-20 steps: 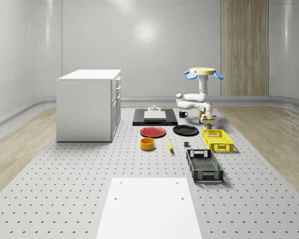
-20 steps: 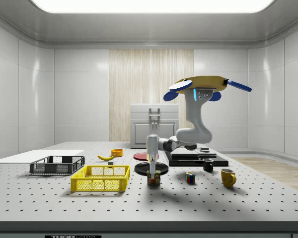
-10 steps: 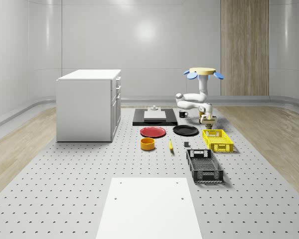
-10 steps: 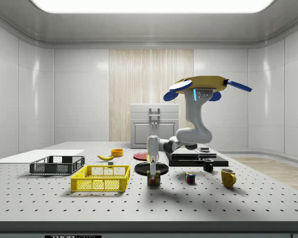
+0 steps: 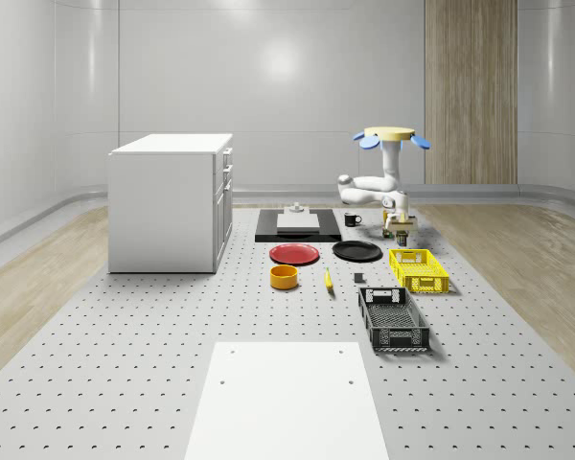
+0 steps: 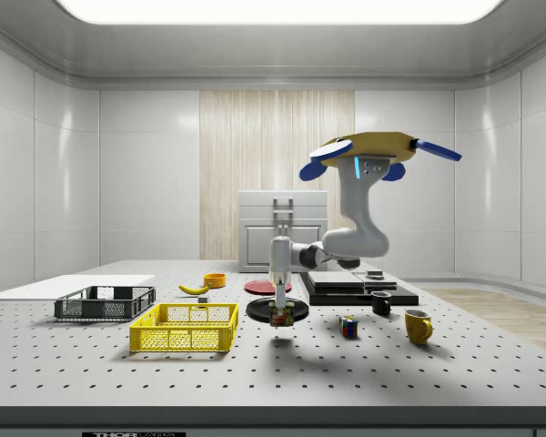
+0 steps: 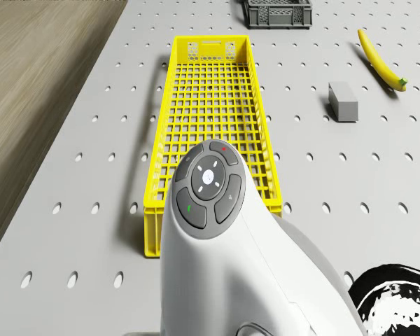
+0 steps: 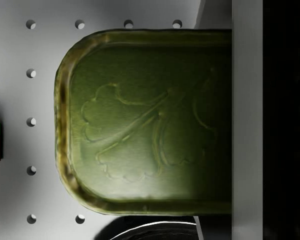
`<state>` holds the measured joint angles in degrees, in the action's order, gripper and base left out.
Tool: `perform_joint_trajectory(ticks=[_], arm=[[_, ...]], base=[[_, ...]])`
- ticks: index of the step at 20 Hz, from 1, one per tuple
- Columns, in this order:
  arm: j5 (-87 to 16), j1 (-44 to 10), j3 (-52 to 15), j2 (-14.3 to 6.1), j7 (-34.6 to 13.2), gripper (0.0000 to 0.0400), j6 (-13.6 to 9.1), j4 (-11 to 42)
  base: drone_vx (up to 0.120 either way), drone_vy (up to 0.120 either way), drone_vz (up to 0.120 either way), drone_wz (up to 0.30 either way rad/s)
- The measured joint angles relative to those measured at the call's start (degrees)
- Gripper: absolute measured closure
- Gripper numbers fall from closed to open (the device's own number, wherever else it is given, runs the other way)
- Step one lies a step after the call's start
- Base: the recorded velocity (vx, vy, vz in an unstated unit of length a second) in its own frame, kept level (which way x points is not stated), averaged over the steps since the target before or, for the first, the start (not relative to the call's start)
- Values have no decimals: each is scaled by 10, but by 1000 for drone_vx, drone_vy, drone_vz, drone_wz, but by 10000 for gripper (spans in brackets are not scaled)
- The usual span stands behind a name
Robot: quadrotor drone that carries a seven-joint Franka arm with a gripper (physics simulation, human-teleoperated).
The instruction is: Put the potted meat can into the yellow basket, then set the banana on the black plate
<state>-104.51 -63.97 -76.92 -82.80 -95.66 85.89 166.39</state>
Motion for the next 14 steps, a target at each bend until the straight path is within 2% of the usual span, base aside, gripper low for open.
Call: perform_joint_trajectory(ticks=[2,7,14], arm=[[7,-1,-8,-1,-1,117,-1,1],[18,-2,-18,-5,-2,117,0,2],[24,-3,-22,-11,-4,117,5,2]], base=[[0,0,120,0],[112,0,112,0],[120,0,0,0]])
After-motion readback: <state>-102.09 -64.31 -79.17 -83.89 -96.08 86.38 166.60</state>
